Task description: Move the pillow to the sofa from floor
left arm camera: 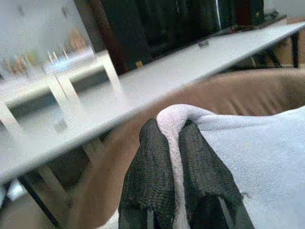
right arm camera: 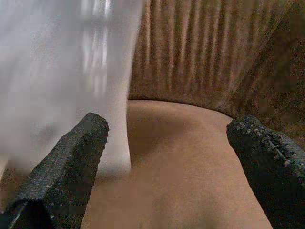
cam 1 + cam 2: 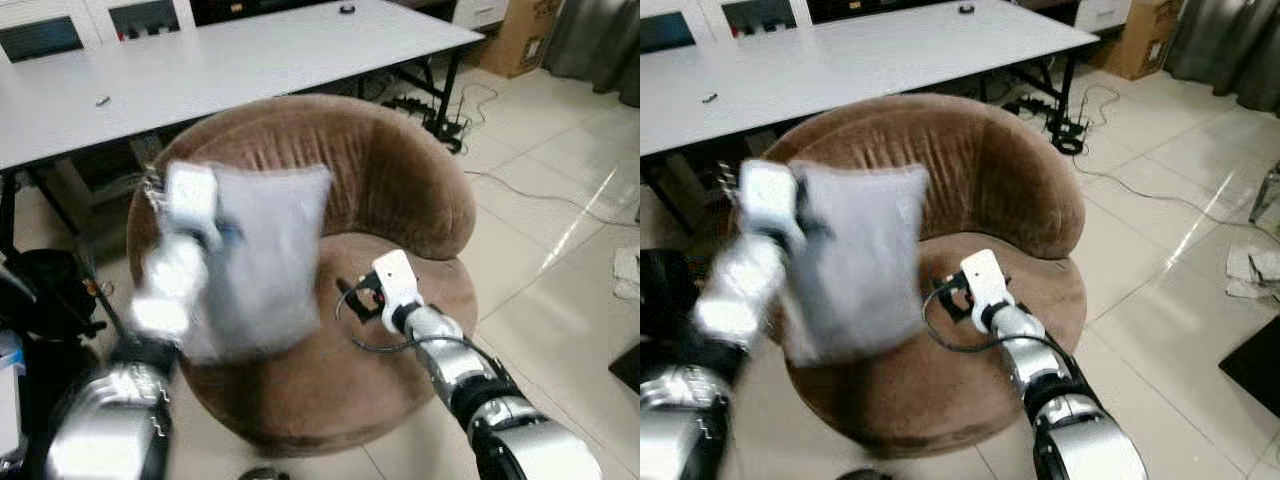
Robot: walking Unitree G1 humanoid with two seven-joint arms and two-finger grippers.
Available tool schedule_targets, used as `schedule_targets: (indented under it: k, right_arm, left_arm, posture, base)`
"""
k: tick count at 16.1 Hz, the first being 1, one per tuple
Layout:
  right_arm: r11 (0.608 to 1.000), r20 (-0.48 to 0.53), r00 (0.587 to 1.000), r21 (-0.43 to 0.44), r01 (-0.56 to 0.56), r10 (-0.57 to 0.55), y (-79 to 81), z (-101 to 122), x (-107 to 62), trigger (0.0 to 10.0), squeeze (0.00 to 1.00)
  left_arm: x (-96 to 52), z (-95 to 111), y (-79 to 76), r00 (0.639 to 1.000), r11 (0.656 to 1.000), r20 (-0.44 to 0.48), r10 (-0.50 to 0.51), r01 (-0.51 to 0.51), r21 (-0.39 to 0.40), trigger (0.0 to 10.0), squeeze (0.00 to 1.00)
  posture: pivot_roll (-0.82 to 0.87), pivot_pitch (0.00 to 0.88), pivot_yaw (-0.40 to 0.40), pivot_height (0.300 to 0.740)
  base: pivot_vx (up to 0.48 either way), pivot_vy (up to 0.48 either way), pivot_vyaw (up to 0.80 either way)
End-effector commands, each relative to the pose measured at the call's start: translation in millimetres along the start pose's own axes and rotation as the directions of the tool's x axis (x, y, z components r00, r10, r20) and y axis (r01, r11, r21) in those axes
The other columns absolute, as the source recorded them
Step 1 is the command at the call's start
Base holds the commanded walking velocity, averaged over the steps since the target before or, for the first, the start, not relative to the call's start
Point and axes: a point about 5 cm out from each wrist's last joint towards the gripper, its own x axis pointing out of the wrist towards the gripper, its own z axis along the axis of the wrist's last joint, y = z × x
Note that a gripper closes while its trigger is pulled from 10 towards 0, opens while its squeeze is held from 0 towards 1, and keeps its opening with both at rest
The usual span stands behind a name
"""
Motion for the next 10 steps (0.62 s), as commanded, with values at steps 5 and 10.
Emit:
schedule_targets:
  k: [5,10]
  right_arm:
    - [1.000,-0.009,1.000,0.014,0.000,0.000,5.8,-1.6,1.4,10.0,0.00]
    - [1.000,-0.014,1.000,0.023,0.002,-0.002,8.4,-4.0,0.8,10.0,0.00]
  left_arm:
    - [33.4,25.0,18.8,0.994,0.995,-0.062,-0.086,0.089,0.051,10.0,0.00]
    - [35.8,10.0,-4.5,0.953,0.976,-0.232,-0.195,0.212,0.049,10.0,0.00]
  posture:
    - [-0.05,0.000,0.079,0.740]
    - [-0.06,0.000,0.091,0.740]
  base:
    - [0.000,0.000,0.00]
    - [0.000,0.000,0.00]
